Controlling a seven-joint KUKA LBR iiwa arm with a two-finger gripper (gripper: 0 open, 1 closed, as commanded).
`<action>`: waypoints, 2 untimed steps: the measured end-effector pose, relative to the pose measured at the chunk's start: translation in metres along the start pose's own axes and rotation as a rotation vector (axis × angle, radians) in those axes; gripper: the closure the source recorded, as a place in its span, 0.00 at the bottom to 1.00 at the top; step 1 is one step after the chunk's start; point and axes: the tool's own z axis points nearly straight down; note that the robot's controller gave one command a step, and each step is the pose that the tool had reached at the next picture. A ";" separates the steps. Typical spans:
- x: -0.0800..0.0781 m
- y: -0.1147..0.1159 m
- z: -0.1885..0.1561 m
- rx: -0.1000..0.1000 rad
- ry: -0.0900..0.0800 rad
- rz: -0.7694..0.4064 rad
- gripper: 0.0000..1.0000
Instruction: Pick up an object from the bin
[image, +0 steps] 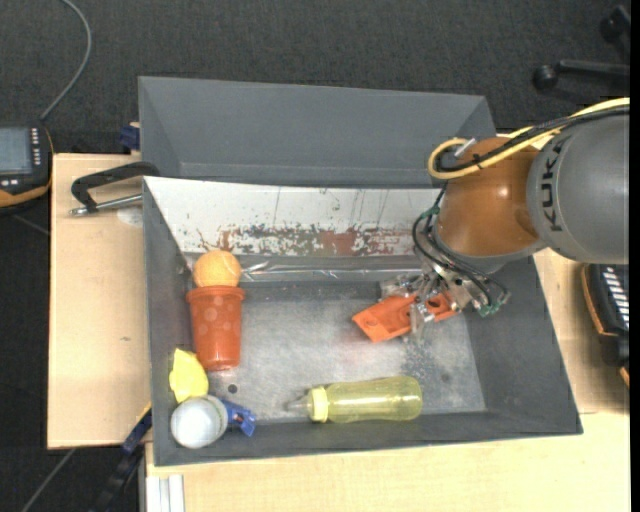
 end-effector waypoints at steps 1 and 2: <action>0.000 0.000 0.000 0.000 0.000 0.000 1.00; -0.009 0.006 -0.046 -0.002 0.001 -0.004 1.00</action>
Offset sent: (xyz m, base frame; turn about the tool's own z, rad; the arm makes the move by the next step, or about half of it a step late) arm 0.0109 0.0144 0.0754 -0.0089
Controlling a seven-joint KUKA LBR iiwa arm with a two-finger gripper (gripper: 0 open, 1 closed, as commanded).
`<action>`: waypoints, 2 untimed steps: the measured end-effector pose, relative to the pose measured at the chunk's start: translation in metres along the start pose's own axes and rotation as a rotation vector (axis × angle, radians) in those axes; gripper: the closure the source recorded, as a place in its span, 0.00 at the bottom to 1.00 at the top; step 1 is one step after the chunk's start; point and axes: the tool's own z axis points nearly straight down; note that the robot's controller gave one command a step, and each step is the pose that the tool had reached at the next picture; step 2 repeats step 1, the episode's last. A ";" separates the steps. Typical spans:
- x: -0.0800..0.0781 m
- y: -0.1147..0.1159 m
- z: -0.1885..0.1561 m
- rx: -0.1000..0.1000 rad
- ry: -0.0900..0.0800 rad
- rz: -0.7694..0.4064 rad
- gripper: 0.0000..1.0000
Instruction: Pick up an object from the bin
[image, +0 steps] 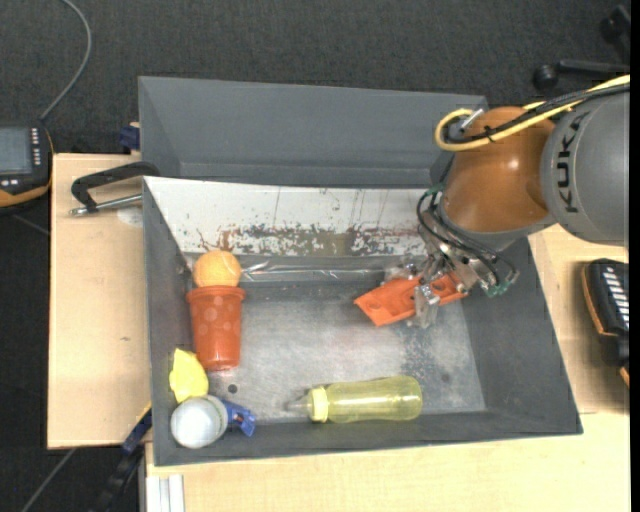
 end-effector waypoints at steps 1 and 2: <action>-0.004 -0.003 -0.020 0.008 -0.016 -0.011 1.00; -0.004 -0.003 -0.020 0.008 -0.016 -0.011 1.00</action>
Offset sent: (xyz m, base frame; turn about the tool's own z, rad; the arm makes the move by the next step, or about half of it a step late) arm -0.0084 -0.0014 0.0847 -0.0791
